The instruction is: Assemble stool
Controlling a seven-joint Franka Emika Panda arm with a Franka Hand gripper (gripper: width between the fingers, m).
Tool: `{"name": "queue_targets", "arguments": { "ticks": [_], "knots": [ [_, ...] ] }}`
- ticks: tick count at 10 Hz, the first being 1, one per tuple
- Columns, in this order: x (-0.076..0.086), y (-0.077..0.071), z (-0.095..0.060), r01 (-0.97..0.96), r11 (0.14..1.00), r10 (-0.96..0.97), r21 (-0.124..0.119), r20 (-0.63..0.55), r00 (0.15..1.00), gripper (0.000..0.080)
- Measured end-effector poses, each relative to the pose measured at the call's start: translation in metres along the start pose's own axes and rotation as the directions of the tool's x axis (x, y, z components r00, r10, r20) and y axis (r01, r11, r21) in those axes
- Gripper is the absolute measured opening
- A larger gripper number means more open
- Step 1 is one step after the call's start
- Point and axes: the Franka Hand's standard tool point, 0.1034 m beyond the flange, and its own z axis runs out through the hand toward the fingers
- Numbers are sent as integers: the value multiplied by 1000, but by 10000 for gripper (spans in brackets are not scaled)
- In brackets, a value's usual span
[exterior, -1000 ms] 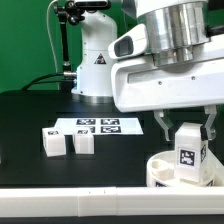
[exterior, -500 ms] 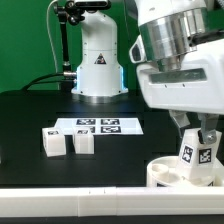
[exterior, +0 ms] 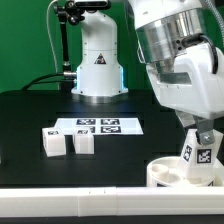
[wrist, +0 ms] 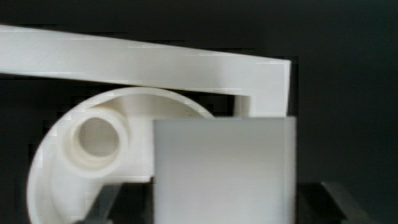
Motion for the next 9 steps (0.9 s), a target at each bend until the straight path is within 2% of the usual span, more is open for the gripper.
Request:
{"name": "queue_targets", "arguments": {
  "ticks": [1, 2, 3, 5, 9],
  "knots": [
    [0, 0, 0, 23, 1000, -23, 0, 0, 1000, 348],
    [-1, 0, 0, 60, 998, -60, -3, 0, 998, 501],
    [-9, -5, -3, 112, 994, -112, -10, 5, 994, 621],
    [-18, -13, -6, 373, 928, -374, -11, -10, 928, 641],
    [-16, -12, -5, 598, 801, -598, -16, -6, 801, 649]
  ]
}}
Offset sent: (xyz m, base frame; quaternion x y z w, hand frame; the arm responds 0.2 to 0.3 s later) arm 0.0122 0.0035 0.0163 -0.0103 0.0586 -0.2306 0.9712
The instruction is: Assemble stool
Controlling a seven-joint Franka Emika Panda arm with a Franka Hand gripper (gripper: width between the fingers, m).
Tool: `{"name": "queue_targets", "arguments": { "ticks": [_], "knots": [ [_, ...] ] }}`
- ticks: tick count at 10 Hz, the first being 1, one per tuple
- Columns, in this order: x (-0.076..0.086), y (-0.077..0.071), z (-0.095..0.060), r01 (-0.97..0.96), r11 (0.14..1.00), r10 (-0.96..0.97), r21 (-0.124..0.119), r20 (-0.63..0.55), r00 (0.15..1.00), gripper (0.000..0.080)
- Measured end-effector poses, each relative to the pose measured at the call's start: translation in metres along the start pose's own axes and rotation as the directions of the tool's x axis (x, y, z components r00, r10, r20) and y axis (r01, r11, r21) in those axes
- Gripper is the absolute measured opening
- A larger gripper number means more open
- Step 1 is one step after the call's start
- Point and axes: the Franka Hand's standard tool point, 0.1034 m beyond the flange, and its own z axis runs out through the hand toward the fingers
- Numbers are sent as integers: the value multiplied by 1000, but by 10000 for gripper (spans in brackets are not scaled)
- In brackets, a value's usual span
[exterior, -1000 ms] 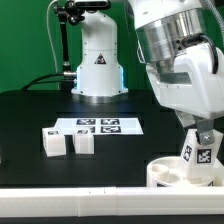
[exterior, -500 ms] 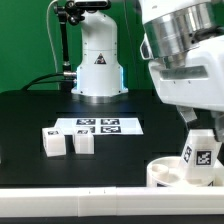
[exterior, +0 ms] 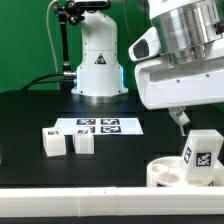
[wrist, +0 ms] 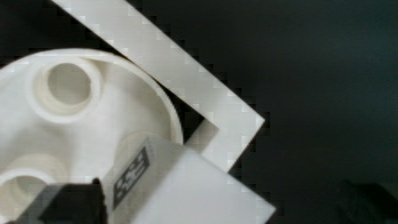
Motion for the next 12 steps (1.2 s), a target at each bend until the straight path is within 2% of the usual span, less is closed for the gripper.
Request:
{"name": "queue_targets", "arguments": {
  "ticks": [2, 3, 4, 6, 12],
  "knots": [
    [1, 0, 0, 174, 985, -174, -5, -5, 985, 649],
    [4, 1, 0, 341, 940, -341, -22, -36, 939, 649],
    [6, 3, 1, 430, 902, -431, -32, -56, 900, 649],
    [7, 2, 0, 643, 763, -646, -63, -62, 761, 649],
    [10, 3, 0, 883, 461, -887, -90, -33, 460, 649]
  ]
}}
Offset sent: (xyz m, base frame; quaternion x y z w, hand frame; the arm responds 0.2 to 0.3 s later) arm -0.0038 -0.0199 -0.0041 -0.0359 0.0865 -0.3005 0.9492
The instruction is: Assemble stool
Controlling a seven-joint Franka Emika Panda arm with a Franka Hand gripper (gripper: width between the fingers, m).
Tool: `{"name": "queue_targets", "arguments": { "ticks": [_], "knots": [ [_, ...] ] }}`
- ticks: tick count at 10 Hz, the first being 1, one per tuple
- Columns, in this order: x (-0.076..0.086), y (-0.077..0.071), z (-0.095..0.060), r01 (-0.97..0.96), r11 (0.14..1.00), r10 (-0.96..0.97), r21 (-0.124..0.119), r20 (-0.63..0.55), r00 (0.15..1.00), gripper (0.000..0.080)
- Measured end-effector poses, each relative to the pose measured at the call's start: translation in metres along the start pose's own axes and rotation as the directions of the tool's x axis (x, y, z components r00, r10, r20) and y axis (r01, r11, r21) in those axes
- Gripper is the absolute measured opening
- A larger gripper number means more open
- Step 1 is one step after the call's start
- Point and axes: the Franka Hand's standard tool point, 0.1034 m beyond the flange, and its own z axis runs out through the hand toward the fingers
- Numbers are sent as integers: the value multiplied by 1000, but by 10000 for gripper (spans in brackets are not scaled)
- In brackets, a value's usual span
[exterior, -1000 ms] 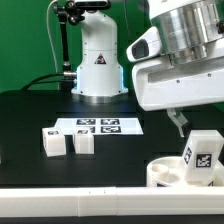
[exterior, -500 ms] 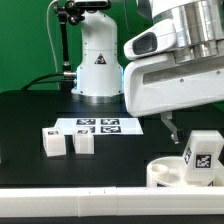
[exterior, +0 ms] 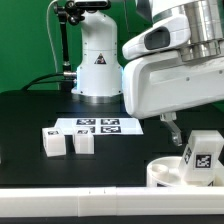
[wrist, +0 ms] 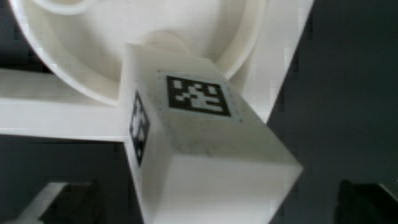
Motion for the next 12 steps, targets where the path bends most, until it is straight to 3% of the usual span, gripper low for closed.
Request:
{"name": "queue_targets", "arguments": {
  "ticks": [2, 5, 12],
  "knots": [
    [0, 0, 0, 222, 975, -222, -13, 8, 975, 649],
    [-1, 1, 1, 513, 858, -512, -26, 23, 858, 649],
    [-4, 10, 9, 897, 441, -893, -13, 89, 441, 649]
  ]
}}
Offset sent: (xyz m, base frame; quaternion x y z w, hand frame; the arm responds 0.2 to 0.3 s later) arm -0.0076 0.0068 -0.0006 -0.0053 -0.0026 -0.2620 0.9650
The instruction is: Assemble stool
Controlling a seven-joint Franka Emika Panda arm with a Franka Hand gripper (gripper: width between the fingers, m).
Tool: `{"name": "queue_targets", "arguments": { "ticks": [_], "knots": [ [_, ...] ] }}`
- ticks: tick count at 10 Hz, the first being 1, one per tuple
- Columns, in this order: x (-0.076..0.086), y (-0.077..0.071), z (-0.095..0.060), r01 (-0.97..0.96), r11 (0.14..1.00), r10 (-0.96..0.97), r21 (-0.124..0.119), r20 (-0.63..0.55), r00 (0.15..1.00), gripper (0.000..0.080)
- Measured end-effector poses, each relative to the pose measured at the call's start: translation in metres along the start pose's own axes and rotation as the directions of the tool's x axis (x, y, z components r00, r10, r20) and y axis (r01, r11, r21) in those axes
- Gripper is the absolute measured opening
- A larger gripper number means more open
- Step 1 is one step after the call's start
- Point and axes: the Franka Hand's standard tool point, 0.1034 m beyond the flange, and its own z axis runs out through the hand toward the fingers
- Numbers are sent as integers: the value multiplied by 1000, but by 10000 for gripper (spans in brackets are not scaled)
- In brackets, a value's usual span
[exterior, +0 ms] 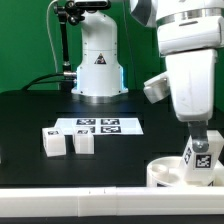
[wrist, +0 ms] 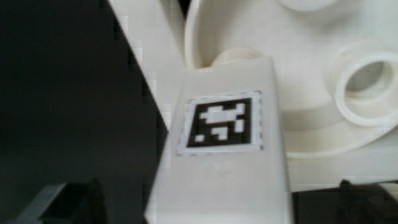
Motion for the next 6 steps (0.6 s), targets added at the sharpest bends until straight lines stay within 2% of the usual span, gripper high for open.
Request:
{"name": "queue_targets", "arguments": {
  "ticks": [2, 4, 6],
  "knots": [
    [-2, 2, 0, 17, 1000, -17, -3, 4, 1000, 649],
    [-2, 1, 0, 14, 1000, -14, -2, 5, 1000, 385],
    [-2, 1, 0, 13, 1000, -13, 0, 5, 1000, 357]
  ]
}}
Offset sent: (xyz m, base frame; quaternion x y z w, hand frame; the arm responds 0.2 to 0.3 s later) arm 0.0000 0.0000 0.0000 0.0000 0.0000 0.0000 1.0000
